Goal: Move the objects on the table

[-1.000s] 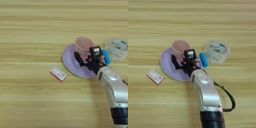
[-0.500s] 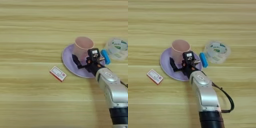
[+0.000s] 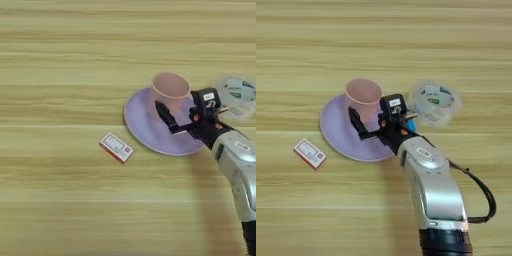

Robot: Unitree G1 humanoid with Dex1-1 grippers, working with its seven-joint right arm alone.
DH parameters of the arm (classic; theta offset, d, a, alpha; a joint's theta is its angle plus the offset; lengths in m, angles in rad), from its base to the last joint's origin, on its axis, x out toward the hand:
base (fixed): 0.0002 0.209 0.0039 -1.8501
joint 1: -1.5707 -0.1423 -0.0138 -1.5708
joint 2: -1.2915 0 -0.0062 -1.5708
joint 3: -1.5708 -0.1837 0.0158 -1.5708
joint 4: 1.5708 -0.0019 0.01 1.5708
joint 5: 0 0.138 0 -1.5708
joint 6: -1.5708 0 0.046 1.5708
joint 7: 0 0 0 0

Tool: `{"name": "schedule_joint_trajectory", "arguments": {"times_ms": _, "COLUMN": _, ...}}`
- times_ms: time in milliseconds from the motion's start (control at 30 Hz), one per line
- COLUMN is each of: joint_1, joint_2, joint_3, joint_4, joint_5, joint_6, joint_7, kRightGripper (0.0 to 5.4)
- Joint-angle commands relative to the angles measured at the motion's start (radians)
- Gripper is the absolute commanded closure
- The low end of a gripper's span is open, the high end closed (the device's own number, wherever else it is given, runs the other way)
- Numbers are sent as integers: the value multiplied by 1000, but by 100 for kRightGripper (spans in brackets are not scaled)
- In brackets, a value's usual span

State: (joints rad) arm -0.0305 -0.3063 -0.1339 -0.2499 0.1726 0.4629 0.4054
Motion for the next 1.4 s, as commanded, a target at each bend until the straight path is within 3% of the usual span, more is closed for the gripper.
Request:
{"name": "schedule_joint_trajectory", "arguments": {"times_ms": 33, "joint_1": -26, "joint_2": -60, "joint_3": -29, "joint_4": -65, "joint_5": 41, "joint_6": 20, "joint_7": 36, "kRightGripper": 4}}
{"name": "schedule_joint_trajectory", "arguments": {"times_ms": 200, "joint_1": 32, "joint_2": -159, "joint_3": -86, "joint_4": -92, "joint_5": 88, "joint_6": 54, "joint_7": 138, "kRightGripper": 4}}
{"name": "schedule_joint_trajectory", "arguments": {"times_ms": 367, "joint_1": 94, "joint_2": -239, "joint_3": -138, "joint_4": -95, "joint_5": 103, "joint_6": 25, "joint_7": 227, "kRightGripper": 4}}
{"name": "schedule_joint_trajectory", "arguments": {"times_ms": 567, "joint_1": 190, "joint_2": -257, "joint_3": -178, "joint_4": -172, "joint_5": 122, "joint_6": 38, "joint_7": 260, "kRightGripper": 4}}
{"name": "schedule_joint_trajectory", "arguments": {"times_ms": 700, "joint_1": 260, "joint_2": -269, "joint_3": -202, "joint_4": -211, "joint_5": 173, "joint_6": 44, "joint_7": 330, "kRightGripper": 4}}
{"name": "schedule_joint_trajectory", "arguments": {"times_ms": 833, "joint_1": 271, "joint_2": -286, "joint_3": -239, "joint_4": -161, "joint_5": 213, "joint_6": 28, "joint_7": 385, "kRightGripper": 4}}
{"name": "schedule_joint_trajectory", "arguments": {"times_ms": 933, "joint_1": 272, "joint_2": -302, "joint_3": -244, "joint_4": -101, "joint_5": 196, "joint_6": 11, "joint_7": 398, "kRightGripper": 4}}
{"name": "schedule_joint_trajectory", "arguments": {"times_ms": 1067, "joint_1": 304, "joint_2": -317, "joint_3": -218, "joint_4": -62, "joint_5": 118, "joint_6": -32, "joint_7": 383, "kRightGripper": 4}}
{"name": "schedule_joint_trajectory", "arguments": {"times_ms": 1400, "joint_1": 369, "joint_2": -319, "joint_3": -125, "joint_4": -92, "joint_5": 22, "joint_6": -89, "joint_7": 404, "kRightGripper": 4}}
